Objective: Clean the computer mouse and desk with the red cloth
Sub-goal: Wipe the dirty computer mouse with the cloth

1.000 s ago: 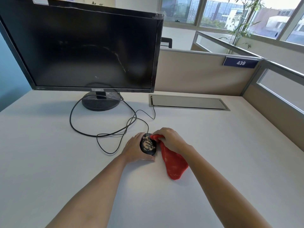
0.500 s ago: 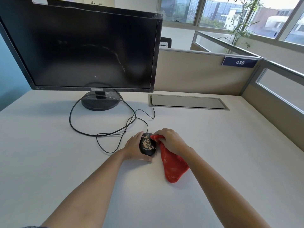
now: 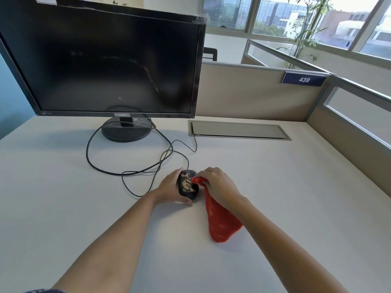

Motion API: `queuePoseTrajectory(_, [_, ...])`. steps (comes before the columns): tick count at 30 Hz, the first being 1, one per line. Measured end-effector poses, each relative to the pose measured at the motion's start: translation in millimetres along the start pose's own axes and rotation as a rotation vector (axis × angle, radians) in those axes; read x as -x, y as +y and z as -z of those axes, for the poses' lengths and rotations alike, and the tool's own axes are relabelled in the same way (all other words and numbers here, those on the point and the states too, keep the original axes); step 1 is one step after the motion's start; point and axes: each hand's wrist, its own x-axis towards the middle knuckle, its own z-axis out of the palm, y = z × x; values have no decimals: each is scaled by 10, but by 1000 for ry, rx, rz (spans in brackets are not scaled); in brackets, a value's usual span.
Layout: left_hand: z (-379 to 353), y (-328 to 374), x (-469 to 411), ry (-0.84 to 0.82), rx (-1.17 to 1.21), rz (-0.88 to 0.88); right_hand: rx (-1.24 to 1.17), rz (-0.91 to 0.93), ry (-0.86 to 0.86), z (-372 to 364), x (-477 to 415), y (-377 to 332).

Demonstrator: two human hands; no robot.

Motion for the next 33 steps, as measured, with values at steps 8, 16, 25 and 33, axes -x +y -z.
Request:
queuePoseTrajectory(8, [-9,-57,-18,3,43,-7,8,-41,-54,-59,168,-73])
queuePoseTrajectory(16, [-27,25,24,45,23,-35,397,167,83,-173,204,-517])
queuePoseTrajectory(25, [-24,6,12,37,12,-13,618,38,-26,-249,337,-540])
queuePoseTrajectory(33, [-37,1,10,44,51,-9,345,60,-56,-234,282,-389])
